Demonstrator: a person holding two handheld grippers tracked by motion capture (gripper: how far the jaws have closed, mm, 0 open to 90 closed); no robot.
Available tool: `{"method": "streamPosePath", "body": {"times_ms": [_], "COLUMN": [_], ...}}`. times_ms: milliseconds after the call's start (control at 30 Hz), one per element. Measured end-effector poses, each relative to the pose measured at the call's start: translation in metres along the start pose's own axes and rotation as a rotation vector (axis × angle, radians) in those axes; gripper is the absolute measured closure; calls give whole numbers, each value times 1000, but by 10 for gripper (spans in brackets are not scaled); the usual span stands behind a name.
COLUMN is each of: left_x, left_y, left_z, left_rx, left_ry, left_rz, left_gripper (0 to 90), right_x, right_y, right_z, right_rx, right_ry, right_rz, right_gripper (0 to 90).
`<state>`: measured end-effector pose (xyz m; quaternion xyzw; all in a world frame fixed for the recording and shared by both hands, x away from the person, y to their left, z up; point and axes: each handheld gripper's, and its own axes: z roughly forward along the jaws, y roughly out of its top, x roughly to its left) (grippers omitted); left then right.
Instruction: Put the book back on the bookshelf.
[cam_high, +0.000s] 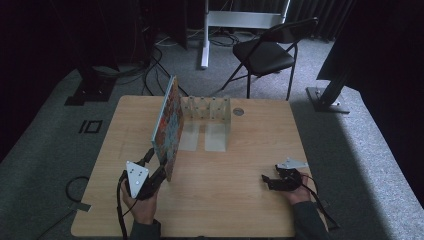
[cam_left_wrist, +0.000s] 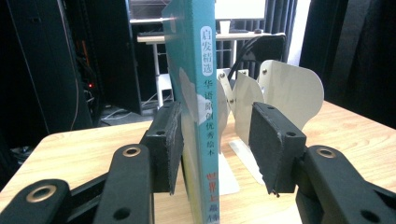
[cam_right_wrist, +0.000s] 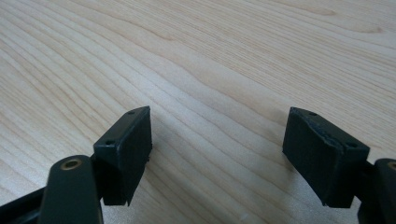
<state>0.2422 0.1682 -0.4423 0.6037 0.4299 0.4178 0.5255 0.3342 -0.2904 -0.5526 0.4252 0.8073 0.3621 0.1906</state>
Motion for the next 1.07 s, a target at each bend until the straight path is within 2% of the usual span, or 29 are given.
{"method": "streamPosePath", "body": {"times_ms": [133,433,567,633,667,800,1067], "left_x": [-1,-1,-2,-4,-4,-6,-8], "left_y": [-1,-5,-8,-10,-11,-17,-22], "left_z": [-7,-15,-16,-17,-16,-13,-10], "left_rx": [-9,-19,-15,-15,-10,22,45], "left_ry": [14,6,-12,-23,-35,-64,-75], "left_rz": [7,0,2,4,6,17,18], "left_gripper": [556,630,689,689,733,791,802], "right_x": [0,0,0,0,0,0,0], "right_y": [0,0,0,0,0,0,0], "right_z": [0,0,0,0,0,0,0], "right_rx": [0,0,0,0,0,0,0], "right_ry": [0,0,0,0,0,0,0], "right_rz": [0,-1,0,0,0,0,0], "right_gripper": [238,238,238,238,238,238,238]}}
